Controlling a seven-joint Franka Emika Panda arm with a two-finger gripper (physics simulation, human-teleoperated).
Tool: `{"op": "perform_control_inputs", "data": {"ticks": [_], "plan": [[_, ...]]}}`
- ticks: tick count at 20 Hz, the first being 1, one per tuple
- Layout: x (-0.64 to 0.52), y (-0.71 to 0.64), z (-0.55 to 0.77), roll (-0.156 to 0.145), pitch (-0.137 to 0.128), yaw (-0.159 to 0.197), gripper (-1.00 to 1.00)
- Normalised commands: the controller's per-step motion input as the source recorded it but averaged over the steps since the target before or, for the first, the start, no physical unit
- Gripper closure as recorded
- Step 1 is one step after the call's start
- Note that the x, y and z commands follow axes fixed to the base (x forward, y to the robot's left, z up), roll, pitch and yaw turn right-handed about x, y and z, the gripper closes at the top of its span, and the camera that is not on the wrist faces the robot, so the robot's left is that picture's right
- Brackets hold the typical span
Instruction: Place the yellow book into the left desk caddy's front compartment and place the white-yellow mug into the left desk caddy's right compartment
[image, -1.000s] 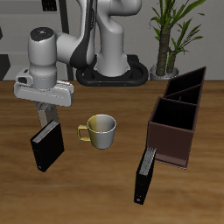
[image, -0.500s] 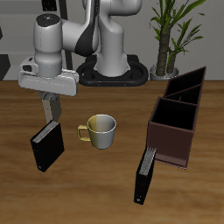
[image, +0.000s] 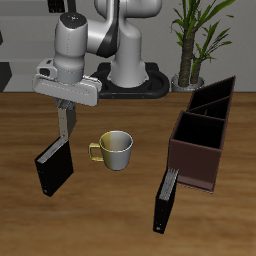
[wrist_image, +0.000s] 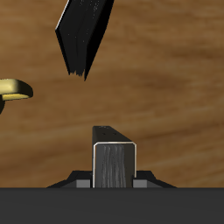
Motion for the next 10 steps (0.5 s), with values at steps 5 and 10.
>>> {"op": "perform_control_inputs", "data": {"ticks": [5,10], "plan": [[-0.26,0.32,0.0,0.027,-0.023,0.011,1.0],[-0.35,0.43,0.05,0.037,-0.053,-0.022,1.0]]}}
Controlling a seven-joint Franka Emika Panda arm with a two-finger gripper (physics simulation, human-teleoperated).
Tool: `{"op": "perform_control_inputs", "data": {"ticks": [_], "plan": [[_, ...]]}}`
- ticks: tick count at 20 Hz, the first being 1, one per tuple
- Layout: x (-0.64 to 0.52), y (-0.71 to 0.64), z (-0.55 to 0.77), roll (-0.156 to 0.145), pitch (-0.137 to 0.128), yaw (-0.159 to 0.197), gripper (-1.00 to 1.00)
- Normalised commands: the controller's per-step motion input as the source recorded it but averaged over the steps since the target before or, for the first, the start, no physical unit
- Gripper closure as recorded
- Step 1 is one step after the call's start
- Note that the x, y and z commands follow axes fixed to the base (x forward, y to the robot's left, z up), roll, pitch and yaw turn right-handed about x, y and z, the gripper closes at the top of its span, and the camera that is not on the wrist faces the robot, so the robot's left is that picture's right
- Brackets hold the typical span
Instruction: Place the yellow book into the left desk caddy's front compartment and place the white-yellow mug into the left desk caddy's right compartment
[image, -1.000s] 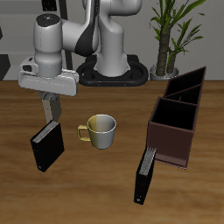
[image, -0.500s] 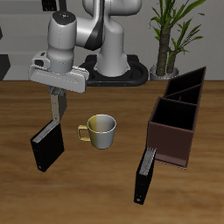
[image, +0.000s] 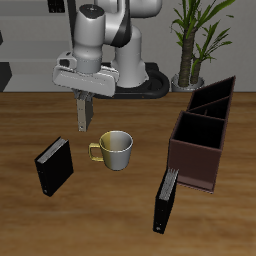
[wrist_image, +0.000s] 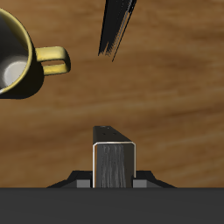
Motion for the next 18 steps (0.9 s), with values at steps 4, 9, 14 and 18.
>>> {"op": "perform_control_inputs", "data": {"ticks": [4,9,14,18], "plan": [[-0.25,0.44,0.1,0.015,-0.023,-0.035,1.0],[-0.2,0.55,0.16,0.037,-0.026,-0.044,1.0],[-0.18,0.43,0.14,-0.029,-0.041,-0.072,1.0],[-0.15,0.47,0.18,-0.002,-0.037,-0.079,1.0]]}}
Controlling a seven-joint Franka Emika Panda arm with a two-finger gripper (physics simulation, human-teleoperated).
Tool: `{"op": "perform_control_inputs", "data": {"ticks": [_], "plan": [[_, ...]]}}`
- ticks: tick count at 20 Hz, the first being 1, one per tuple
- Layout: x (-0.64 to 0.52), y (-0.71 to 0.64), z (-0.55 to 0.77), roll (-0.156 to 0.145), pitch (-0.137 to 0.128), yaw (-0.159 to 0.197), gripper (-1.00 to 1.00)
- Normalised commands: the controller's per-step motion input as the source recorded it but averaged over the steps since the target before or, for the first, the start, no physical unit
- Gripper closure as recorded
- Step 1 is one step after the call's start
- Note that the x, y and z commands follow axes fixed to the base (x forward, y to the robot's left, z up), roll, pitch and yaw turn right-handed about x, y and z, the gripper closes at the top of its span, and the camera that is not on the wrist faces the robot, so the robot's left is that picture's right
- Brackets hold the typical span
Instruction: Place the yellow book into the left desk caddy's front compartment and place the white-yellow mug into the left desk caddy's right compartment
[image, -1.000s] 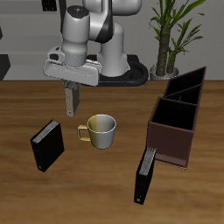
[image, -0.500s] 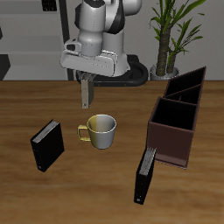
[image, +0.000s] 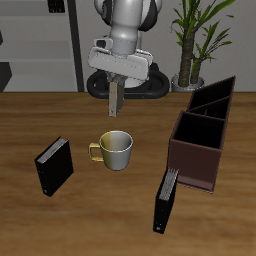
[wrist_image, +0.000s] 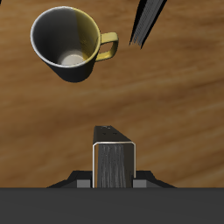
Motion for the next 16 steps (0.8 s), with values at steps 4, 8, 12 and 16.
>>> {"op": "perform_control_inputs", "data": {"ticks": [4,8,12,16], "plan": [[-0.12,0.35,0.03,0.013,0.015,-0.094,1.0],[-0.1,0.38,0.1,0.02,0.001,-0.075,1.0],[-0.11,0.46,-0.01,0.034,0.009,-0.012,1.0],[-0.06,0.46,-0.11,0.046,0.028,-0.042,1.0]]}}
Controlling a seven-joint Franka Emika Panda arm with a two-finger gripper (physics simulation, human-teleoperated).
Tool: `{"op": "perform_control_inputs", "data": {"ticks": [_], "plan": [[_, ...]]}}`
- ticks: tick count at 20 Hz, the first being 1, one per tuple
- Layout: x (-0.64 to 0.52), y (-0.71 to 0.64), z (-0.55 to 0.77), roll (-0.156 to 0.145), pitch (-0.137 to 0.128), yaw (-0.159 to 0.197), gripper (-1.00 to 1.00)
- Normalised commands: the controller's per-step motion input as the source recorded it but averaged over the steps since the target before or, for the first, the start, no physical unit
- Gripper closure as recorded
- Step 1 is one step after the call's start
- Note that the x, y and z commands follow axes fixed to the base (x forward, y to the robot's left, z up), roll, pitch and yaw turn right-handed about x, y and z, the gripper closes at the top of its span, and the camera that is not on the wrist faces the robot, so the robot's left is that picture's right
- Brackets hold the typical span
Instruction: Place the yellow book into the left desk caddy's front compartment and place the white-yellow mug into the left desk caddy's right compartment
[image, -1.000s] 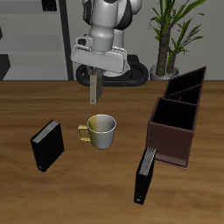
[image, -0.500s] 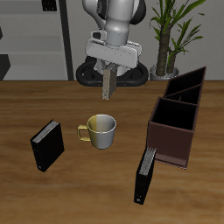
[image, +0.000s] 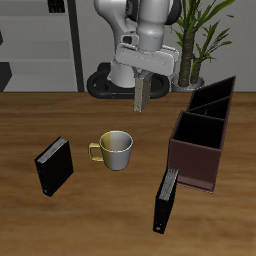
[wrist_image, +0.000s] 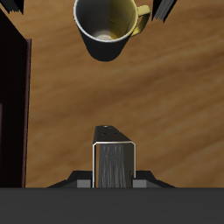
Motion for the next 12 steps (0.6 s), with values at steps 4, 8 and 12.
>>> {"op": "perform_control_inputs", "data": {"ticks": [4,8,12], "plan": [[0.0,0.32,0.12,0.046,-0.006,-0.028,1.0],[0.11,0.36,0.2,0.035,0.002,-0.004,1.0],[0.06,0.22,0.25,0.004,-0.023,-0.027,1.0]]}}
